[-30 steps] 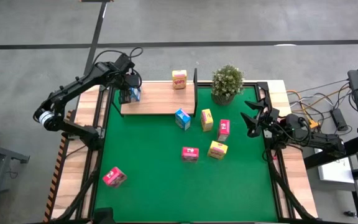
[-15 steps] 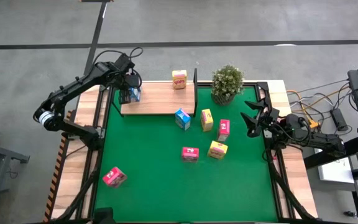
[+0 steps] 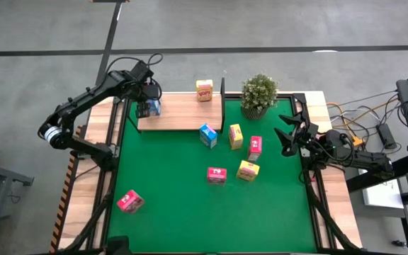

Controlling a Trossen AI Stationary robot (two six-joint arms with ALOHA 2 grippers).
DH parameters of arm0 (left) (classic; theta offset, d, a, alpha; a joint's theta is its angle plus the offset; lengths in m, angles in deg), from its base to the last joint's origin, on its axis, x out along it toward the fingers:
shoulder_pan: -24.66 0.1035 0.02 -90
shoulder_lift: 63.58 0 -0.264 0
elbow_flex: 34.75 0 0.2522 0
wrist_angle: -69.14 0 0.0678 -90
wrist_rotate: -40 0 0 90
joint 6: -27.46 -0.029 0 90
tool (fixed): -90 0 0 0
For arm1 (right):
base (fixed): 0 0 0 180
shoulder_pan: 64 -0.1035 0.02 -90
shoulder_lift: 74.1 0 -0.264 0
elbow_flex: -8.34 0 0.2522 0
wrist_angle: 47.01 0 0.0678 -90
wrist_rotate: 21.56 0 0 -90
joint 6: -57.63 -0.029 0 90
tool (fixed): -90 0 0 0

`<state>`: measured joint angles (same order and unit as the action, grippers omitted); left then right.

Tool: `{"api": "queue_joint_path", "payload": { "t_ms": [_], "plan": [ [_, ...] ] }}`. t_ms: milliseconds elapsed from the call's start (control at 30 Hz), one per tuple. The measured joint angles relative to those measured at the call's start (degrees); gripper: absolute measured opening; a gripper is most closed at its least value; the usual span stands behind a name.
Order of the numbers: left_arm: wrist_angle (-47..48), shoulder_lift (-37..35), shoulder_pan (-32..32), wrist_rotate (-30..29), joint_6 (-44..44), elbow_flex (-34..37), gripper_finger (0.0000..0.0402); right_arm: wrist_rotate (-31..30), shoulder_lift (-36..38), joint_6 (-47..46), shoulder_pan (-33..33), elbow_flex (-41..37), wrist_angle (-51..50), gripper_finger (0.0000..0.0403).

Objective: Stack cereal on shelf
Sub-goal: Put the bottom blue cereal box aligned with the other blue cereal box on the shelf, then put the bottom red cereal box on the shelf

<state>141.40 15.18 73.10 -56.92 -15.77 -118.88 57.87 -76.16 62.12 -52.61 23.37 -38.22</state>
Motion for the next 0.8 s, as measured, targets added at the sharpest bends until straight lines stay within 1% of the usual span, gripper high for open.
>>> {"api": "queue_joint_path", "payload": {
  "t_ms": [200, 400, 633, 700, 800],
  "plan": [
    [0.0, -0.2, -0.3, 0.0, 0.0, -0.1, 0.0222, 0.0, 0.0, 0.0, 0.0, 0.0, 0.0, 0.0274],
    [0.1, -1.8, -1.6, -0.1, 0.3, -0.4, 0.0222, 0.0, 0.0, 0.0, 0.0, 0.0, 0.0, 0.0274],
    [2.0, -2.2, -2.2, 0.0, 3.1, -6.4, 0.0222, 0.0, 0.0, 0.0, 0.0, 0.0, 0.0, 0.0274],
    [2.4, -2.2, -2.1, 1.1, 5.0, -8.3, 0.0222, 0.0, 0.0, 0.0, 0.0, 0.0, 0.0, 0.0274],
    [2.4, -2.4, -2.1, 6.6, 9.6, -10.4, 0.0222, 0.0, 0.0, 0.0, 0.0, 0.0, 0.0, 0.0274]
  ]
}}
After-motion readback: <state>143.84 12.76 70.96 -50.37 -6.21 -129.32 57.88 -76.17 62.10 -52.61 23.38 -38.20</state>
